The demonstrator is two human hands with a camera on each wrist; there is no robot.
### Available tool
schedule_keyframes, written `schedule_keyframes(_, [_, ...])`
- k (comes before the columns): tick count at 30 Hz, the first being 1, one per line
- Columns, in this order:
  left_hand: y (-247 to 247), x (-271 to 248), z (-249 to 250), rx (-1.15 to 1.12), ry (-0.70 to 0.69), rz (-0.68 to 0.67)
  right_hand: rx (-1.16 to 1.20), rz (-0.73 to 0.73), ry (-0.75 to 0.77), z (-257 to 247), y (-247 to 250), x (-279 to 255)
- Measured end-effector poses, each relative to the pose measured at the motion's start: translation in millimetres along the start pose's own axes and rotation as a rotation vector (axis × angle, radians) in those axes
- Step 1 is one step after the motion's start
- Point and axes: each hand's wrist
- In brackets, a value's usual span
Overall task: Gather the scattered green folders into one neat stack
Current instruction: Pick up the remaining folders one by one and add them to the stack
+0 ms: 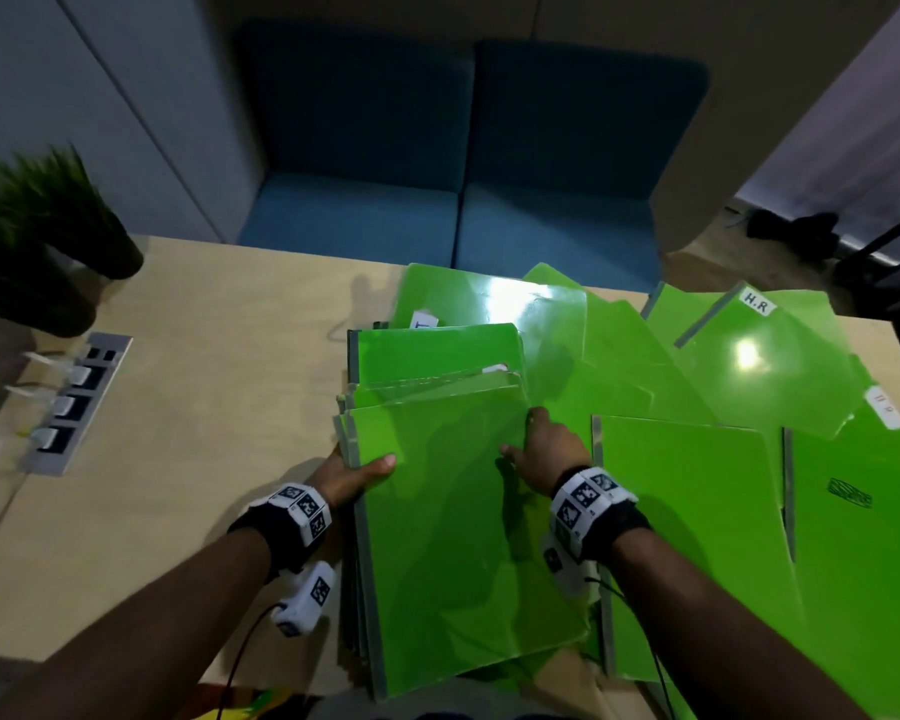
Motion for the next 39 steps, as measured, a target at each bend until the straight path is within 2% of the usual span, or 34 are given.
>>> schedule_keyframes(3, [-1.6, 0.6, 2.4, -0.002, -0.026, 0.037, -0.173, 0.077, 0.023, -10.8, 27.5, 13.8])
schedule_keyframes(5, [-1.9, 1.2, 5.7, 0.008, -0.029, 0.034, -0.196, 0.112, 0.178, -19.6, 38.1, 31.8])
schedule_keyframes(7, [0.4, 0.4, 8.2, 0.03, -0.035, 0.031, -0.158, 0.008, 0.352, -31.8, 39.6, 47.3])
schedule_keyframes(10, [4.3, 3.8, 4.4, 0.005, -0.021, 0.021, -0.253, -0.144, 0.408, -43.7, 28.4, 53.9])
schedule_keyframes(11, [5.0, 5.7, 2.7, -0.017, -0.009, 0.024, -0.259, -0.123, 0.411, -44.2, 22.5, 51.0])
schedule_keyframes(15, [1.5, 16.2, -18.0, -0.08, 0.012, 0.064, -0.088, 0.114, 0.336, -37.2, -0.9, 30.8])
schedule_keyframes(19, [-7.1, 27.4, -40.4, 0.045, 0.047, 0.144, -0.045, 0.111, 0.206, -30.3, -0.6, 31.9])
schedule_keyframes(21, [-13.6, 40.6, -54.5, 0.017, 0.085, 0.151, 0.061, 0.131, 0.137, -33.1, 5.6, 32.9])
schedule_keyframes(23, [-18.2, 35.4, -45.7, -0.029, 0.091, 0.156, 0.129, 0.158, 0.101, -35.1, 7.9, 31.4])
schedule_keyframes(26, [-18.0, 11.7, -20.0, -0.06, 0.096, 0.19, 0.27, 0.175, 0.117, -27.2, 7.7, 29.3])
schedule_keyframes(29, [-16.0, 8.0, -22.9, -0.127, 0.016, 0.186, 0.54, 0.157, 0.168, 1.8, 18.4, 25.9])
schedule_keyframes(30, [-14.9, 8.7, -26.4, -0.146, 0.004, 0.196, 0.612, 0.199, 0.167, 16.8, 26.0, 23.1])
schedule_keyframes(32, [-13.5, 10.7, -32.1, -0.203, -0.003, 0.22, 0.625, 0.419, 0.101, 56.4, 43.9, 17.9])
schedule_keyframes(34, [-14.4, 2.7, -25.6, -0.257, -0.013, 0.242, 0.503, 0.611, -0.13, 106.1, 57.7, 12.4])
schedule_keyframes(35, [-14.6, -2.6, -20.4, -0.291, -0.036, 0.259, 0.454, 0.637, -0.291, 130.9, 62.0, 6.4])
schedule_keyframes(37, [-12.5, -6.9, -17.4, -0.339, -0.072, 0.276, 0.432, 0.584, -0.57, 172.9, 62.9, -5.6])
schedule_keyframes(39, [-5.3, -11.2, -20.0, -0.352, -0.098, 0.295, 0.447, 0.512, -0.629, 195.6, 59.8, -16.1])
Point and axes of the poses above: each hand's wrist, its own x-axis towards the middle knuckle, its own y-axis out of the back of the hand, z = x × y, and after that the axes turned 12 degrees about x, right-handed
